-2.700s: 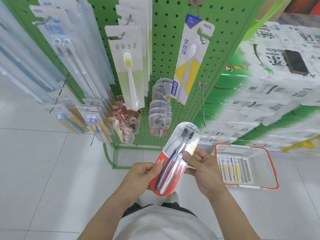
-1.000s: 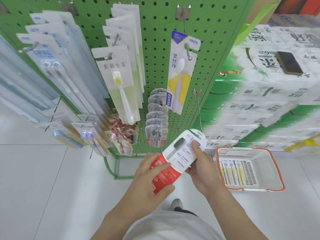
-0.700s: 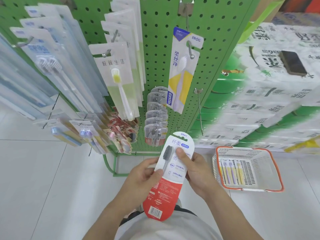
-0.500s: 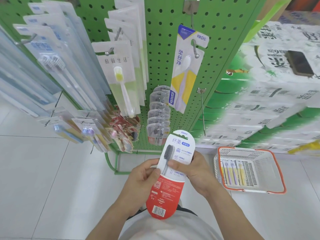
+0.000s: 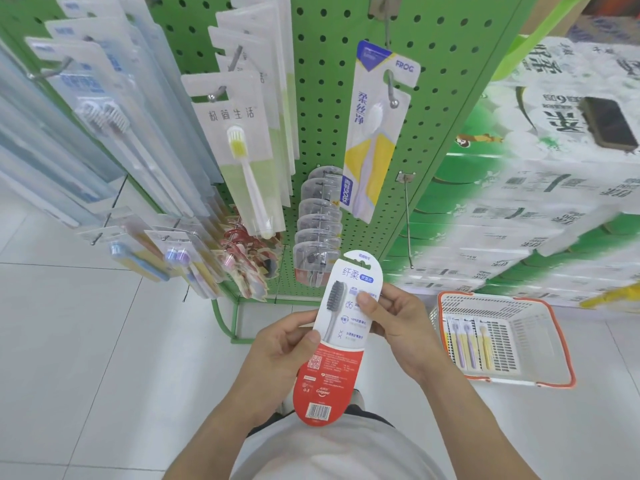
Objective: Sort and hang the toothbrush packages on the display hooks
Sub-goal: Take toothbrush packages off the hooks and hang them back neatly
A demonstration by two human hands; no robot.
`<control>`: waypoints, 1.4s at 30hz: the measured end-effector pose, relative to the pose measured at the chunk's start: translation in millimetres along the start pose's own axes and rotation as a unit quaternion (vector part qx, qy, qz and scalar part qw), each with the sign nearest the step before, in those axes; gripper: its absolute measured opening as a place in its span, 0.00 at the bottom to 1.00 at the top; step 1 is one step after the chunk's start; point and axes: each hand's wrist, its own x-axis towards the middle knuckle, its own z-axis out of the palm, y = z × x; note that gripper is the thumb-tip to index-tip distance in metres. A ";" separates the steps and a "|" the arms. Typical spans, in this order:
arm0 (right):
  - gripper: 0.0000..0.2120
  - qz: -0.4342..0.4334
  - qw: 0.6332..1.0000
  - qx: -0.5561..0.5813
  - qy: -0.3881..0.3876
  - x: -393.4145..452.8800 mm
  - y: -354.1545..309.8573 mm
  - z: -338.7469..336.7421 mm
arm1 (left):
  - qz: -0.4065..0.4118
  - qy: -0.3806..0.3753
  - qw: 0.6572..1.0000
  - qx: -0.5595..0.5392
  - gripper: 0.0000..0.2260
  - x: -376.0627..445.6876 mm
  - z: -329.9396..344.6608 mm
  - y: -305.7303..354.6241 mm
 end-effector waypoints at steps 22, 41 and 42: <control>0.21 0.011 0.998 -0.056 -0.022 -6.4 4.8 -7.7 | -0.019 0.028 0.999 -0.027 0.17 2.0 11.3 -8.9; 0.30 -0.058 0.998 -0.032 0.014 -8.3 -2.1 -5.6 | -0.055 -0.091 0.965 0.238 0.12 -8.0 -10.4 -15.0; 0.29 -0.067 0.997 -0.038 0.026 -8.1 -0.8 -4.9 | -0.055 -0.088 0.965 0.242 0.13 -8.5 -11.8 -13.9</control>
